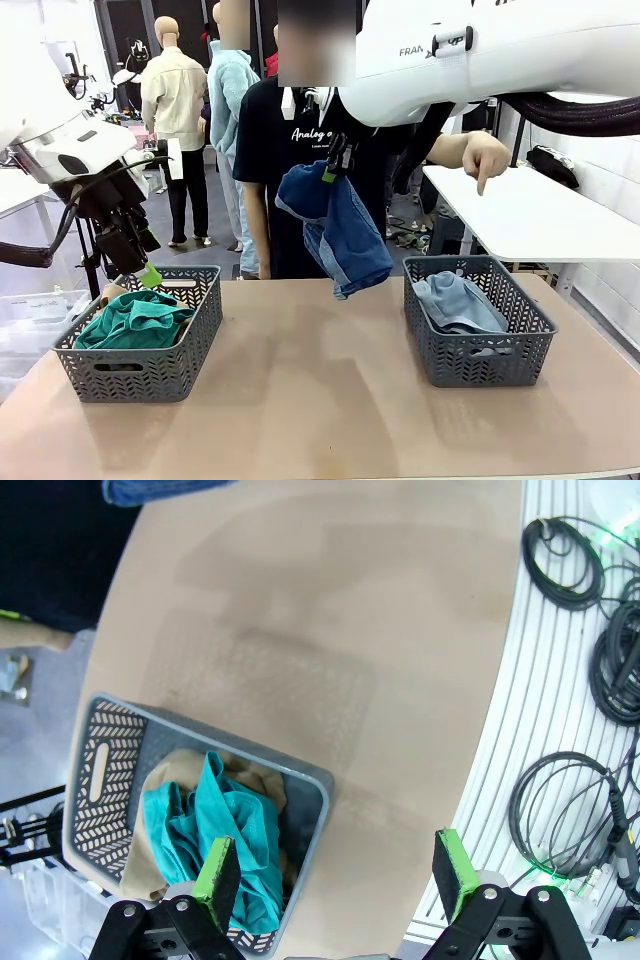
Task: Sort the tops and bottoms.
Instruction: Sort the clothes according to human instructions.
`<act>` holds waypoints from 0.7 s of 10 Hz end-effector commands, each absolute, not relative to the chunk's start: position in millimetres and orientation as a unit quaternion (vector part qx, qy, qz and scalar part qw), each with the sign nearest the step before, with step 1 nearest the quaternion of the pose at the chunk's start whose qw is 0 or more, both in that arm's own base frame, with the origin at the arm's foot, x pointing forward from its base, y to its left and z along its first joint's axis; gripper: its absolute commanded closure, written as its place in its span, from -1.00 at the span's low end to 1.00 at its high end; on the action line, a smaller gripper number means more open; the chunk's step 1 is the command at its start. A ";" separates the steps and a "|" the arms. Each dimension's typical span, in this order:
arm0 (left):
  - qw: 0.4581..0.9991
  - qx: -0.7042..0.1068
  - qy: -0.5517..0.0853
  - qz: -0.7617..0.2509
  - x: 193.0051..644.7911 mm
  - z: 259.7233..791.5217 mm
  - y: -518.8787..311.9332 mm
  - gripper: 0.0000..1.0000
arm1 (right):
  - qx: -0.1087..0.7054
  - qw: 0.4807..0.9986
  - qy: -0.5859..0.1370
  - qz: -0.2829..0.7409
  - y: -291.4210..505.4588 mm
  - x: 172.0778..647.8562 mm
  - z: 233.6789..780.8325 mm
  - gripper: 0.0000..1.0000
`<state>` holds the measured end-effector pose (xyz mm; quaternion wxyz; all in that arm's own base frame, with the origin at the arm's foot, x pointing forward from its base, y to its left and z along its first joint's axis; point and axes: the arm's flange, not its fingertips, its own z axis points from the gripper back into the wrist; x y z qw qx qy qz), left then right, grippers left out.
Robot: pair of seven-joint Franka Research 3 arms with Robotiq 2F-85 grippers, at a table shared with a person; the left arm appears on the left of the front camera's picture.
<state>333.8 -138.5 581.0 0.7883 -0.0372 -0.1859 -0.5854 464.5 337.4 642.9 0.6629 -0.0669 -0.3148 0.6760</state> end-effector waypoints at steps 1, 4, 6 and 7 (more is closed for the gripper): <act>0.787 -0.038 -0.183 -0.588 333.3 581.4 -135.5 -1.00 | -0.067 0.659 -0.317 0.679 333.9 463.5 646.6 1.00; 0.787 -0.038 -0.183 -0.588 333.3 581.4 -135.5 -1.00 | -0.067 0.659 -0.317 0.679 333.9 463.5 646.6 1.00; 0.787 -0.038 -0.183 -0.588 333.3 581.4 -135.5 -1.00 | -0.067 0.663 -0.315 0.676 337.4 464.5 642.9 1.00; 0.787 -0.038 -0.183 -0.588 333.3 581.4 -135.5 -1.00 | -0.068 0.670 -0.328 0.663 325.8 460.4 658.0 1.00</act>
